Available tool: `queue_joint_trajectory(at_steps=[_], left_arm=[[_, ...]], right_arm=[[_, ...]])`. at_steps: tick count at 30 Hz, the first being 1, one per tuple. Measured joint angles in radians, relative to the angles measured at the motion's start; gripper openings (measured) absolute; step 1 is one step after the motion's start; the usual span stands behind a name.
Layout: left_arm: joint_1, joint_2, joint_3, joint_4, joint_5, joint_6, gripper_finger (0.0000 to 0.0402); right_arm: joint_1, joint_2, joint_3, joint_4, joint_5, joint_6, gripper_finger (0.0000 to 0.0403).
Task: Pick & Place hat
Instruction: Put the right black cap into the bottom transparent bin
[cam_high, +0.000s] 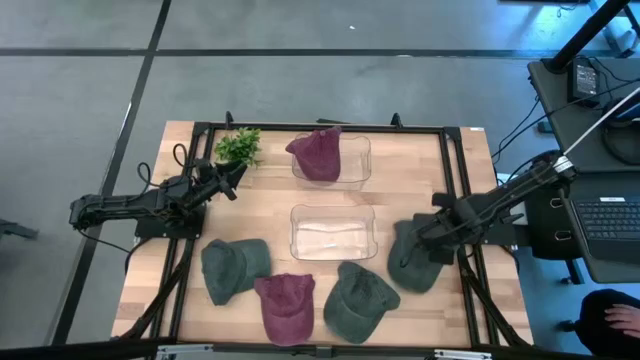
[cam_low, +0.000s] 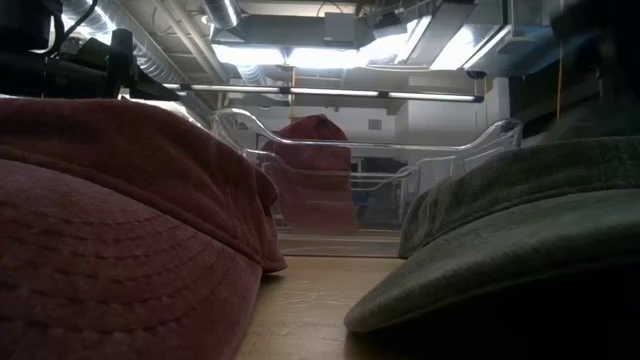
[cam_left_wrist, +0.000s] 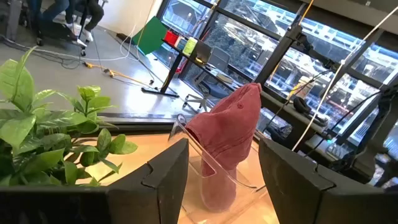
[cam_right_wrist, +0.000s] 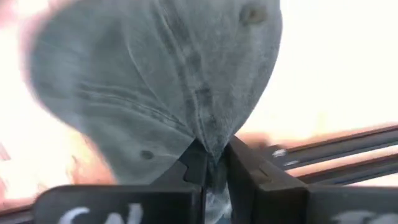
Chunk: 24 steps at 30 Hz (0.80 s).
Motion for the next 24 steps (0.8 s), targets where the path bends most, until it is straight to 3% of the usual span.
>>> queue_joint_trajectory(at_steps=[4, 14, 21, 24], left_arm=[[0.000, 0.000, 0.000, -0.001, 0.000, -0.002, 0.0191], [0.000, 0.000, 0.000, 0.001, 0.008, 0.000, 0.0191], [0.000, 0.000, 0.000, -0.003, 0.002, 0.000, 0.0189], [0.000, 0.000, 0.000, -0.003, 0.002, 0.000, 0.0190]], right_arm=[[-0.015, 0.003, 0.211, -0.120, 0.136, -0.048, 0.0036], [-0.129, 0.119, 0.706, -0.103, 0.416, -0.380, 0.0036], [-0.196, 0.345, 0.893, 0.084, 0.418, -0.785, 0.0036], [-0.204, 0.446, 0.938, 0.099, 0.417, -0.868, 0.0036]])
